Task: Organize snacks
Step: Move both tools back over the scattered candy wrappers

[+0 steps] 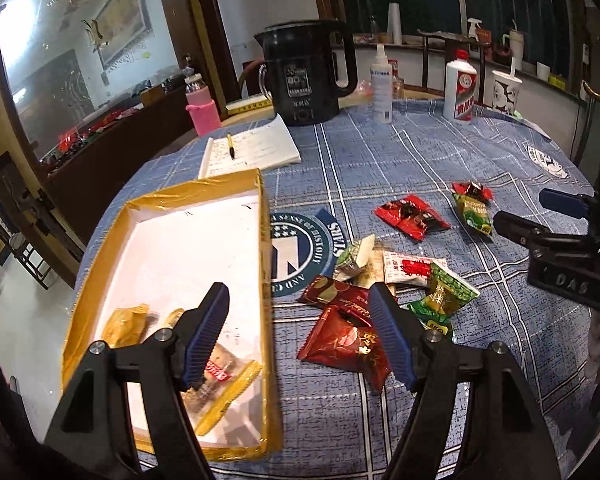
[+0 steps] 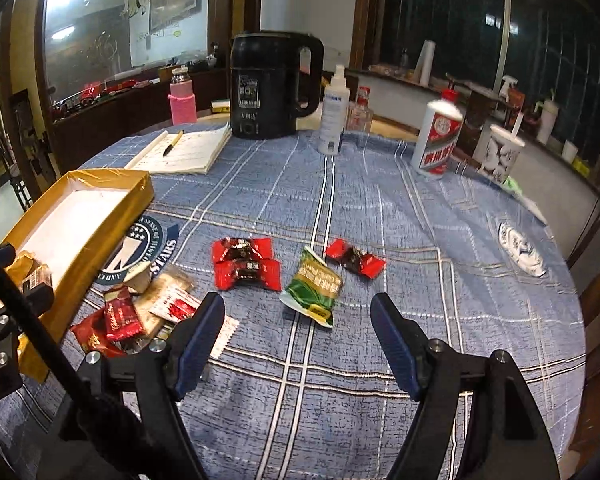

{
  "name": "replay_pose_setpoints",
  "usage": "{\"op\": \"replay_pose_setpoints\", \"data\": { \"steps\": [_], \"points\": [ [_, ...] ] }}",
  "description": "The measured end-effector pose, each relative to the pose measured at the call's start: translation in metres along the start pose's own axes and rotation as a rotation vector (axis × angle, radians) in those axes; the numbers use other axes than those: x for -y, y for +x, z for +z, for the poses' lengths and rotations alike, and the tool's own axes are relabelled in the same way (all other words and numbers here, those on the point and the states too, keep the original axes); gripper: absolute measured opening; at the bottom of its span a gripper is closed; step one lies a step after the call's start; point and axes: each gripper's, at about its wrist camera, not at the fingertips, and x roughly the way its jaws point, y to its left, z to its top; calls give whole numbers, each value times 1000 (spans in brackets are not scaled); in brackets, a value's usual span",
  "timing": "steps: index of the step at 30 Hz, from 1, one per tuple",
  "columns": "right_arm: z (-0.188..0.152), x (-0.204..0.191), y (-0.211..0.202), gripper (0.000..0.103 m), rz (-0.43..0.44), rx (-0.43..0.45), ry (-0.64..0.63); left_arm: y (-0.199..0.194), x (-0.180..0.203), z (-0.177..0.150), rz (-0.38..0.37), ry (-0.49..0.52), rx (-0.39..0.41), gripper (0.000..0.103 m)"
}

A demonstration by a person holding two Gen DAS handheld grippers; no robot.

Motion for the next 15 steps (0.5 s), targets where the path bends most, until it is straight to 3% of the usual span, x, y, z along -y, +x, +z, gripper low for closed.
{"op": "replay_pose_setpoints", "data": {
  "steps": [6,11,15],
  "points": [
    [-2,29,28,76,280,-149,152,12,5,-1,-50,26,-32,72],
    [-7,1,44,76,382,-232,82,21,14,-5,-103,56,-73,63],
    [-12,-27,53,76,404,-277,47,19,6,-8,-114,34,-68,63]
  ]
}}
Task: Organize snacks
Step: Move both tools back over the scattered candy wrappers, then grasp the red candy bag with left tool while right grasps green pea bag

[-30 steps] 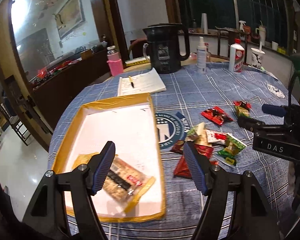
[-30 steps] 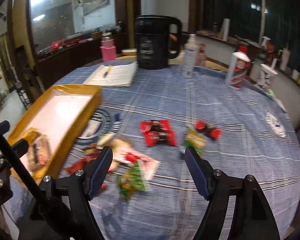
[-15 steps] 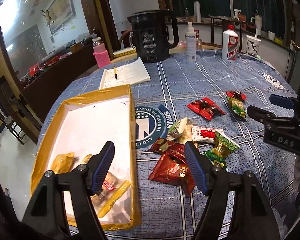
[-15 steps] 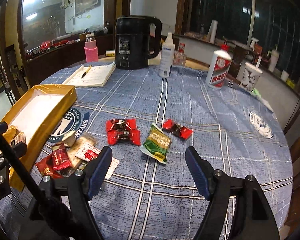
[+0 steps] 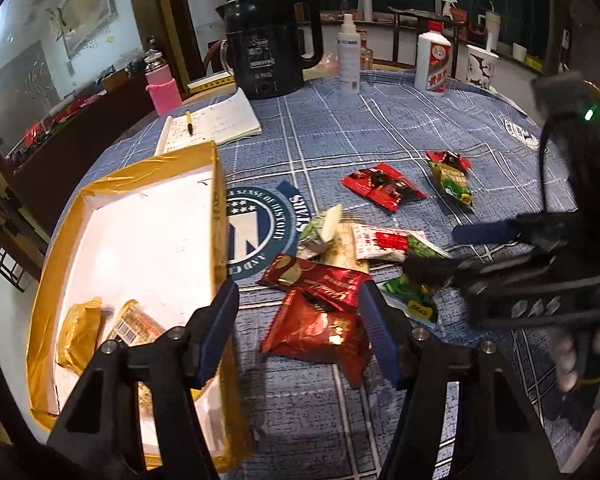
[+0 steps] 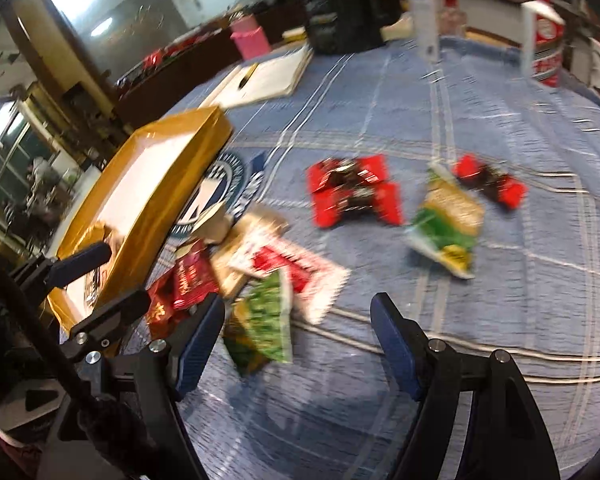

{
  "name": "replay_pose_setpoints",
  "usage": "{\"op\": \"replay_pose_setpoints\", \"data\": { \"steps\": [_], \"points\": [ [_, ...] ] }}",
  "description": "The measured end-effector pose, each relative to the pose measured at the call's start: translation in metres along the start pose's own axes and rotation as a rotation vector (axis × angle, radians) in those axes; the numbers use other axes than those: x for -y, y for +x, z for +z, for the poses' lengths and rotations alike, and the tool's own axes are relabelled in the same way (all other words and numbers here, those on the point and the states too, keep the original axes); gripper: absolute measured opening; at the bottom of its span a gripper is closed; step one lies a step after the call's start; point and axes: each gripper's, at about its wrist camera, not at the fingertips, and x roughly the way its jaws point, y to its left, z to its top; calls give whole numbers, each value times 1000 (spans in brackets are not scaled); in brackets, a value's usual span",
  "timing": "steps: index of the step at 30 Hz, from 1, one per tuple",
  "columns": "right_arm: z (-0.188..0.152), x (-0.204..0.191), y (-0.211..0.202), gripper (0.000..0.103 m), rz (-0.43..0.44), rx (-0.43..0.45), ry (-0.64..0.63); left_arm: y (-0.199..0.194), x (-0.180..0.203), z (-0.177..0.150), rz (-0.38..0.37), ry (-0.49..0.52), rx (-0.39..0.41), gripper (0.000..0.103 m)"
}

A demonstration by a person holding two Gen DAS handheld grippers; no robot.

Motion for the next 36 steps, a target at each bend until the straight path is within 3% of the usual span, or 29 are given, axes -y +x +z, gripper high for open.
{"op": "replay_pose_setpoints", "data": {
  "steps": [2,4,6,7,19,25,28,30,31,36],
  "points": [
    [-1,-6,7,76,-12,-14,-13,-1,-6,-1,-12,-15,-4,63],
    [-2,-14,13,69,-34,-23,-38,0,-8,-4,-30,-12,-9,63],
    [-2,-18,18,47,-65,-37,-61,2,-6,-7,-35,3,-10,63],
    [-3,-19,18,44,-86,-30,-71,3,-4,-8,-39,11,-15,63],
    [-12,2,-2,38,-112,12,-39,33,21,-14,-36,59,-113,63],
    [-22,11,-15,38,-92,26,-29,27,23,-11,-35,53,-47,38],
    [-24,14,-20,38,-64,40,-15,21,22,-10,-70,34,-34,35],
    [-26,16,-26,38,-47,54,-7,16,22,-11,-89,35,-11,16],
    [-27,16,-28,38,-43,62,-5,12,22,-11,-103,30,1,1],
    [-29,11,-42,38,-44,91,0,-2,12,-11,-124,-3,22,0]
  ]
}}
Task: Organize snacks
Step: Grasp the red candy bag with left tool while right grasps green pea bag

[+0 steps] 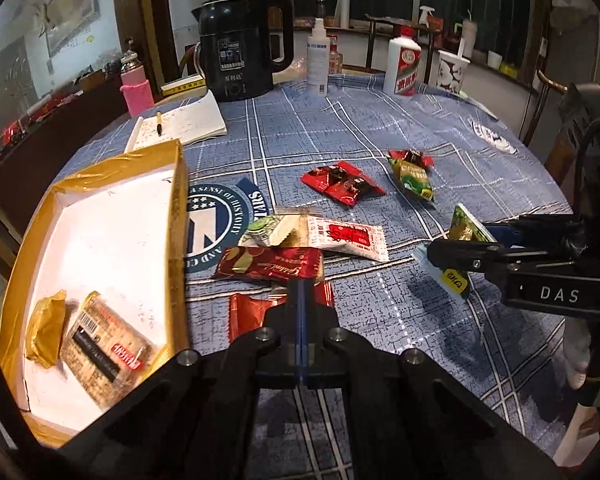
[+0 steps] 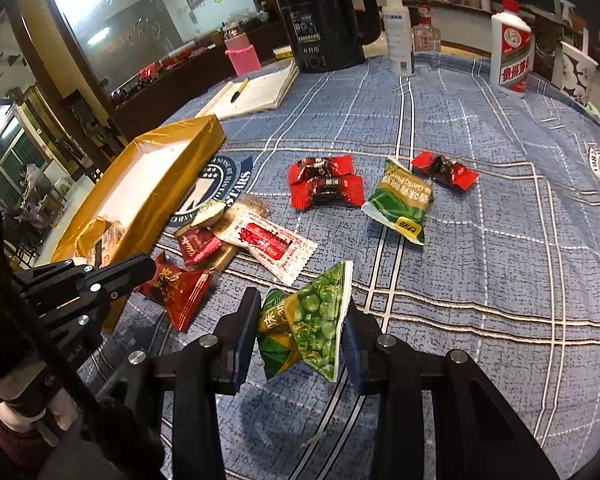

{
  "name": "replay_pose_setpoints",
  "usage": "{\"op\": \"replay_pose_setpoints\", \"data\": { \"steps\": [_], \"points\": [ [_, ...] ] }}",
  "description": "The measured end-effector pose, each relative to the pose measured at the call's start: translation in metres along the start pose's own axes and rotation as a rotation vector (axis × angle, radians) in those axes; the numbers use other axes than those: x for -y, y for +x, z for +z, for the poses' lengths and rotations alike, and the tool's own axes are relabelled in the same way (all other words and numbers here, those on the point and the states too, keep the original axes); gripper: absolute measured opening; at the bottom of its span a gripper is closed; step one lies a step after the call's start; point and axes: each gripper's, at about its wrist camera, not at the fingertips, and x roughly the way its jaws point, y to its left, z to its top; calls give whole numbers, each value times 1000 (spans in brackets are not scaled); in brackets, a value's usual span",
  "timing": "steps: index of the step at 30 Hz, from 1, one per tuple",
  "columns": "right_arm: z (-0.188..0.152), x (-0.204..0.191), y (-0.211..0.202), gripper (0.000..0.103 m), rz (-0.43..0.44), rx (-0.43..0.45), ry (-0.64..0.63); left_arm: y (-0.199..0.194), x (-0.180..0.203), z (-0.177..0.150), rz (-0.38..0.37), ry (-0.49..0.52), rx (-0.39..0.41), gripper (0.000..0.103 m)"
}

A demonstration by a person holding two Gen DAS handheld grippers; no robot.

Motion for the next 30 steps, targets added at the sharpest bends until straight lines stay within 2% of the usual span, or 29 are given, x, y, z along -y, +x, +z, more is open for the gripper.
{"op": "replay_pose_setpoints", "data": {
  "steps": [3,4,5,6,7,8,12,13,14,15,17,24,26,30],
  "points": [
    [0,-1,-4,38,3,3,9,2,-5,-2,-21,-14,-28,3],
    [0,-2,-5,38,9,0,16,5,-5,-3,-10,-9,-47,12],
    [-1,-2,-5,38,13,-2,21,9,-3,-5,5,-3,-68,34],
    [-2,-2,-5,38,16,-3,24,13,-1,-6,13,5,-79,50],
    [-3,-2,-6,38,19,-3,28,15,1,-7,23,13,-82,75],
    [-3,-3,-6,38,23,-4,32,18,4,-8,38,24,-75,78],
    [-6,-8,-9,38,25,-4,33,32,17,-7,82,84,-70,78],
    [-6,-10,-11,38,25,-3,30,36,19,-7,90,99,-73,67],
    [-7,-11,-12,38,25,-1,28,40,21,-7,101,113,-79,50],
    [-7,-12,-14,38,24,2,25,41,22,-8,111,122,-74,49],
    [-8,-14,-18,38,20,9,21,35,20,-8,98,115,-48,38],
    [-2,-27,-27,38,21,30,-6,-9,4,-6,-5,24,33,36],
    [1,-36,-29,38,30,33,-18,-30,-11,-5,-29,-17,73,36],
    [15,-61,-28,38,82,38,-45,-60,-56,1,-6,-101,131,36]
  ]
}}
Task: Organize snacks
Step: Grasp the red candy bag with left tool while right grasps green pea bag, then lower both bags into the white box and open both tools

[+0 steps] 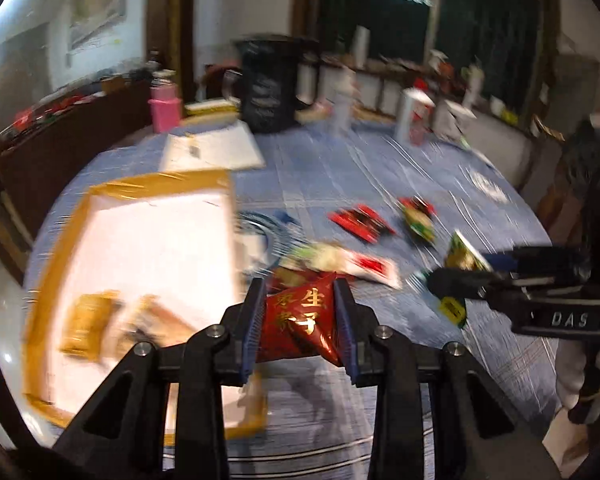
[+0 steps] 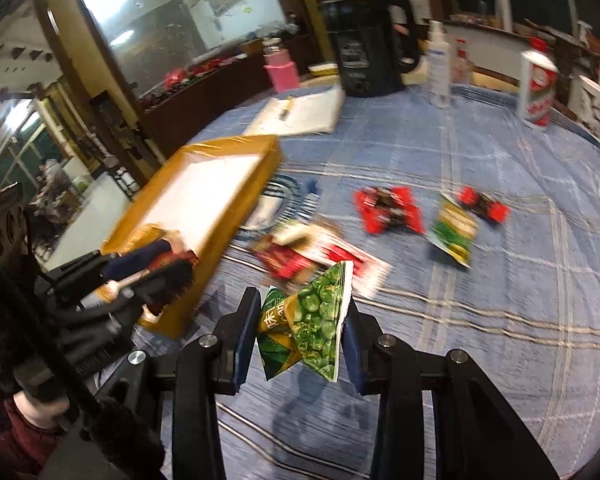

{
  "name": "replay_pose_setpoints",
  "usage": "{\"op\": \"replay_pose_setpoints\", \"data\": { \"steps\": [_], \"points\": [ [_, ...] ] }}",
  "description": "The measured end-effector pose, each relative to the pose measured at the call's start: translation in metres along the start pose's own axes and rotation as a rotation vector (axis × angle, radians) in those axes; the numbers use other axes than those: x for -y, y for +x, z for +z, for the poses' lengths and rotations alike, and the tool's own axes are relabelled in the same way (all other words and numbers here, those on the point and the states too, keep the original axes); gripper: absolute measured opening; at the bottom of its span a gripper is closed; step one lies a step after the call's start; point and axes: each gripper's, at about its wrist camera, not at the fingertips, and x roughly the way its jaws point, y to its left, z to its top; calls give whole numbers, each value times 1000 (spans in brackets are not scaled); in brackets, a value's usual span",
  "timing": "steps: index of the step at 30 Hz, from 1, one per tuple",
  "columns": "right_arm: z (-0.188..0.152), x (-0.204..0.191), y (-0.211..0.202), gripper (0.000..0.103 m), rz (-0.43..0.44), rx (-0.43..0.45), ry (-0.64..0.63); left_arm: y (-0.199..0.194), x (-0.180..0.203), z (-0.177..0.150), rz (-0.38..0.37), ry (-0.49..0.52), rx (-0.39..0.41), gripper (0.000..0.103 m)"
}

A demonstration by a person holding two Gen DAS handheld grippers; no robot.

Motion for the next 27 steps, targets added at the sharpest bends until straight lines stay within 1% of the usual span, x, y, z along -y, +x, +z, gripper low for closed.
{"op": "replay_pose_setpoints", "data": {
  "steps": [2,3,5,9,12,15,17,23,27],
  "points": [
    [10,-16,6,38,38,-1,-14,-7,-26,6,45,-32,17,36],
    [15,-24,10,38,56,-2,-21,-9,-44,9,79,-55,23,36],
    [25,-42,23,38,96,-7,-36,-7,-71,13,113,-95,15,36],
    [43,-77,58,38,155,-47,-59,10,-120,17,154,-173,-15,36],
    [52,-98,87,38,155,-84,-81,27,-151,15,150,-238,-53,36],
    [58,-116,118,38,136,-126,-103,36,-171,11,147,-276,-78,36],
    [59,-122,133,38,123,-148,-111,38,-176,9,143,-285,-81,36],
    [62,-126,157,38,73,-178,-121,37,-189,9,138,-296,-72,37],
    [63,-126,165,38,49,-186,-118,40,-195,9,129,-304,-72,38]
  ]
}}
